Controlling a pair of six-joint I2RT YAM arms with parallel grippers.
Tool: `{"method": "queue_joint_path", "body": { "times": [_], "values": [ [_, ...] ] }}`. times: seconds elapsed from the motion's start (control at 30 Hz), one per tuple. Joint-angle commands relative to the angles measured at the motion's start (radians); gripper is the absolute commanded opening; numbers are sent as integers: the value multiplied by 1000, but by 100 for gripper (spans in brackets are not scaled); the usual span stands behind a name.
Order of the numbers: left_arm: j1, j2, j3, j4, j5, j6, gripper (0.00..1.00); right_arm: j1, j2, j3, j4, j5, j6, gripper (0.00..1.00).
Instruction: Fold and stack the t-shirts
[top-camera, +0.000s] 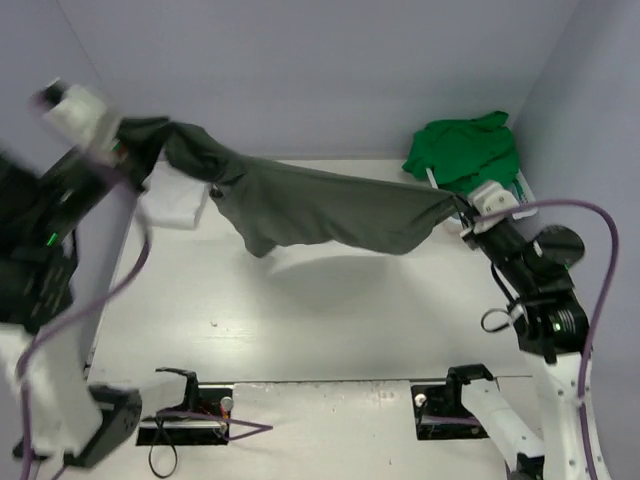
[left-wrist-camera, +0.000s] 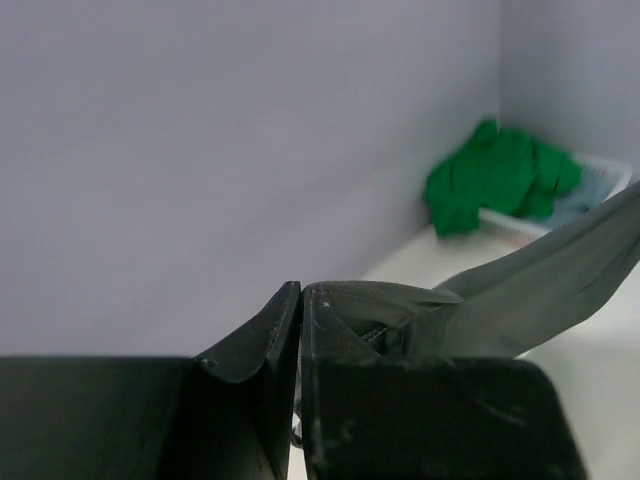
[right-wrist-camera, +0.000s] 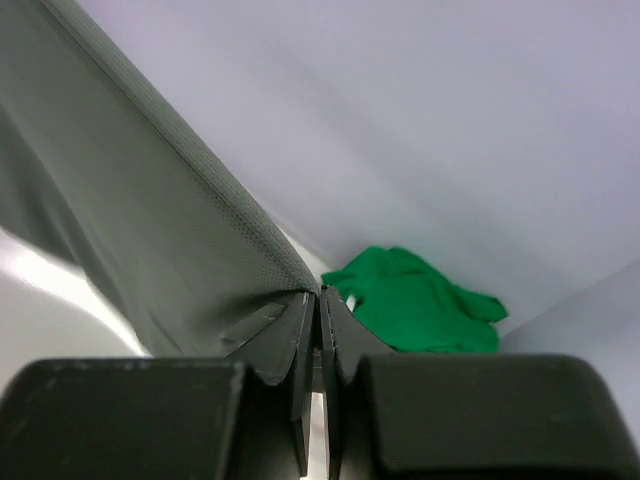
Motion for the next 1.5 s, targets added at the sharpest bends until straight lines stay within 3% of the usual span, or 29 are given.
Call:
{"method": "queue_joint_path", "body": {
  "times": [0.0, 0.17, 0.27, 0.47, 0.6, 0.67, 0.77, 0.83, 1.0, 1.17, 1.27, 1.4, 1.47],
  "values": [
    [12, -130, 82, -78, 53, -40, 0, -3, -70, 31, -37, 20, 38, 0],
    [64, -229, 76, -110, 102, -70, 0, -3, -89, 69, -86, 50, 30, 0],
    [84, -211, 81, -180, 90, -33, 0, -3, -73, 86, -95, 74, 18, 0],
    [84, -203, 47, -174, 56, -8, 0, -3, -12, 148, -107, 77, 22, 0],
    [84, -192, -82, -160, 178, -79, 0, -3, 11, 135, -161, 11, 44, 0],
    [81, -194, -242, -124, 273, -129, 0, -3, 17, 108, -163, 8, 44, 0],
    [33, -204, -457, -49, 280, -128, 0, -3, 26, 80, -163, 14, 29, 0],
    [-54, -195, -533, -54, 205, -36, 0, -3, 39, 63, -161, 22, 24, 0],
    [-183, -114, -570, -98, 70, 68, 0, 0, 108, 83, -129, 22, 1, 0],
    [-255, -57, -556, -82, 82, 59, 0, 35, 266, 201, -114, -6, -2, 0],
    [-289, -40, -554, -75, 76, 58, 0, 76, 371, 267, -75, 178, -4, 0],
    [-336, -23, -590, -55, 74, 61, 0, 106, 532, 330, -49, 585, -62, 0],
    [-371, 0, -596, -45, 76, 61, 0, 75, 562, 355, -31, 628, -56, 0]
  ]
}}
